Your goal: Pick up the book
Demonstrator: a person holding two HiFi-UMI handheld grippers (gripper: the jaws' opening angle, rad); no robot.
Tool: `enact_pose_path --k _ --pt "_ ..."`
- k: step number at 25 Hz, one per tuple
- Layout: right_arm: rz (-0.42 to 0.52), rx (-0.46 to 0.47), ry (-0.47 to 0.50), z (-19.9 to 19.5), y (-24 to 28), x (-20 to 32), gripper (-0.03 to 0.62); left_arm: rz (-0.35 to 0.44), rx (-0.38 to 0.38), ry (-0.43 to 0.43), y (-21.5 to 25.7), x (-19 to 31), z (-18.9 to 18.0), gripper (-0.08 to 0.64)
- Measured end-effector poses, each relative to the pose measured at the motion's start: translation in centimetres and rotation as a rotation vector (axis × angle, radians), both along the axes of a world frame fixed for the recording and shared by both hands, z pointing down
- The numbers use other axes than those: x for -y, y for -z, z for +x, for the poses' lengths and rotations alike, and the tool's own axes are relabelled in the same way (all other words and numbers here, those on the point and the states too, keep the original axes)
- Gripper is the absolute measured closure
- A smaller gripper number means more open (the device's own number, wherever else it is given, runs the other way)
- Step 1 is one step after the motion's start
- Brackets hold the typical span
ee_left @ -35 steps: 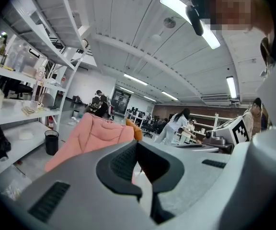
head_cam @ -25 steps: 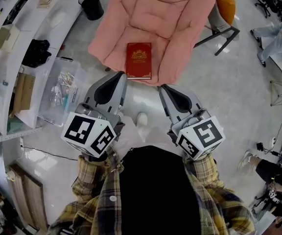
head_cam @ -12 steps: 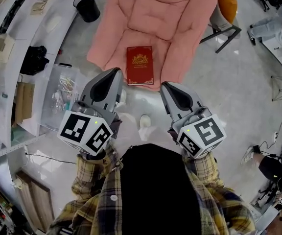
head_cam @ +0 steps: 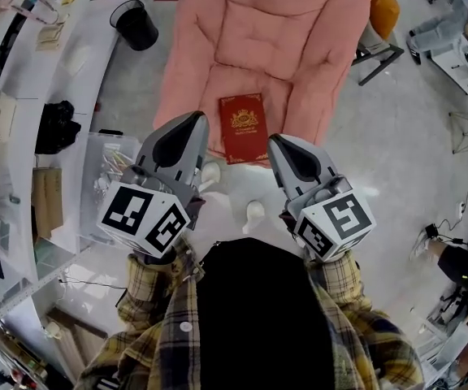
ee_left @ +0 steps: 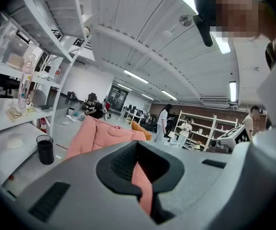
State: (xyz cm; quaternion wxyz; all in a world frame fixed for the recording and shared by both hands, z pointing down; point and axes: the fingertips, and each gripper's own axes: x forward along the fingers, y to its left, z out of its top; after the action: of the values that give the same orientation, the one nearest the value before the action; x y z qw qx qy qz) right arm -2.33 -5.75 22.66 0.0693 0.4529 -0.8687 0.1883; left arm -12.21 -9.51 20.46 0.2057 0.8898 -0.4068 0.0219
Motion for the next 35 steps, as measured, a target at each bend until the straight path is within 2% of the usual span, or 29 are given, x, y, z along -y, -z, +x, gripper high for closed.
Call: enact_pose_path --k 4,11,17,21,27,31,35 --pt "-0.012 -0.011 -0.048 -1.3 -0.7 2.9 0.575 -0.009 0.002 -0.055 -0.4 3.4 -1.0 0.557" --pt "-0.070 -0.008 -0.220 -1.6 -2.5 6.0 0.575 -0.063 0.020 -0.221 -2.5 7.1 -1.5 0.557" --pt "-0.128 -0.016 -0.347 -0.2 -4.9 5.6 0.575 -0.113 0.020 -0.347 -5.0 7.9 0.2 0.557" --pt "-0.184 -0.020 -0.397 0.8 -6.5 4.2 0.575 -0.160 0.017 -0.406 -7.1 7.4 1.7 0.557" --pt "-0.225 -0.011 -0.400 2.1 -8.1 3.4 0.575 -0.205 0.021 -0.439 -9.6 7.0 3.8 0.557" --pt "-0.222 -0.025 -0.360 2.2 -9.2 4.1 0.575 -0.244 0.018 -0.417 -12.0 6.9 4.3 0.557" --pt "-0.232 -0.036 -0.326 2.7 -11.0 4.7 0.575 -0.316 0.012 -0.392 -15.4 6.5 4.5 0.557"
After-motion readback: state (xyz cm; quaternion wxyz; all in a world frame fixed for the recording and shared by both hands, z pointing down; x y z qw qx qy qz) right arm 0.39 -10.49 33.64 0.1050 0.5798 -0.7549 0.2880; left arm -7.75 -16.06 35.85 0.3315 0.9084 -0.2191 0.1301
